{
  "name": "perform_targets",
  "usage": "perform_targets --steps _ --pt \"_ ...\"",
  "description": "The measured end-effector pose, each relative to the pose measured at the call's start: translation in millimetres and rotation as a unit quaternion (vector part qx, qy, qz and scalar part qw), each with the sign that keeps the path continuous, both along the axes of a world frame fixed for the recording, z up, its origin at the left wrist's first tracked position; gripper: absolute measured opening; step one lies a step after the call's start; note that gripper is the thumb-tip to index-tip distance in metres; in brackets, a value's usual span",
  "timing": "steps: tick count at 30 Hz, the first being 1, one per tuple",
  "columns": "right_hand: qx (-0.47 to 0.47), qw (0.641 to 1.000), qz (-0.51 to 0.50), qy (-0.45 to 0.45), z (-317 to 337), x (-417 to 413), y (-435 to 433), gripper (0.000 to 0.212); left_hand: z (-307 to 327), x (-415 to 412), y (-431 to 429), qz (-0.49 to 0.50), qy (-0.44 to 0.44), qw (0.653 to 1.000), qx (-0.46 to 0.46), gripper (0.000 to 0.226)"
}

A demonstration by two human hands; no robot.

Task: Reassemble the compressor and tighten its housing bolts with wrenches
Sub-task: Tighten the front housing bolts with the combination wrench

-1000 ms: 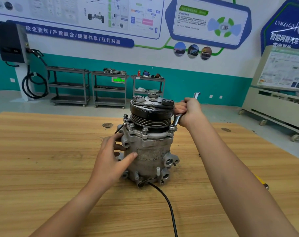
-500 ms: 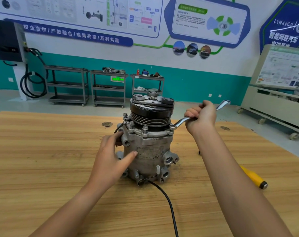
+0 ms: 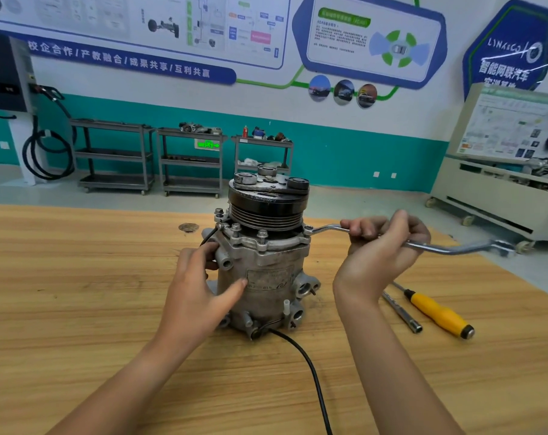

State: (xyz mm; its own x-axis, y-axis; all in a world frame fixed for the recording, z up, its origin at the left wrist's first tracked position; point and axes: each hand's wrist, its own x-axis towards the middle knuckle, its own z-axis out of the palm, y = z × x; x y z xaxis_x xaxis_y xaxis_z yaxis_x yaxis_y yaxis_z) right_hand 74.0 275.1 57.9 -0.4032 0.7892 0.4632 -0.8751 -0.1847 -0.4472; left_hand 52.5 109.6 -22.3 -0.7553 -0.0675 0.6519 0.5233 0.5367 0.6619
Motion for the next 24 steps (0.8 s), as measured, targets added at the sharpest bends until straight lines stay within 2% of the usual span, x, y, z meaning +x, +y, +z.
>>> perform_targets --steps 2,6,10,13,15,20,24 --pt "0.085 0.995 -0.044 0.038 -8 4 -7 0.001 1 0 1 -0.001 0.000 1.000 0.002 0.064" --pt "0.202 0.972 -0.077 0.095 -16 1 -15 0.017 1 1 1 -0.001 0.001 1.000 0.003 0.063" --pt "0.296 0.947 -0.096 0.077 -23 1 -9 0.029 1 2 1 -0.002 0.009 1.000 0.002 0.061" --pt "0.205 0.979 0.015 0.016 -4 -1 -2 0.040 1 2 1 -0.005 0.008 1.000 0.006 0.061" --pt "0.156 0.985 0.064 -0.031 9 -6 7 0.052 1 2 1 -0.006 0.010 1.000 0.007 0.061" --pt "0.133 0.958 0.250 -0.040 9 -4 25 0.060 -1 0 2 -0.005 0.015 1.000 0.008 0.063" --pt "0.119 0.950 0.288 -0.029 10 -6 26 0.055 0 -1 1 -0.004 0.020 1.000 0.003 0.063"
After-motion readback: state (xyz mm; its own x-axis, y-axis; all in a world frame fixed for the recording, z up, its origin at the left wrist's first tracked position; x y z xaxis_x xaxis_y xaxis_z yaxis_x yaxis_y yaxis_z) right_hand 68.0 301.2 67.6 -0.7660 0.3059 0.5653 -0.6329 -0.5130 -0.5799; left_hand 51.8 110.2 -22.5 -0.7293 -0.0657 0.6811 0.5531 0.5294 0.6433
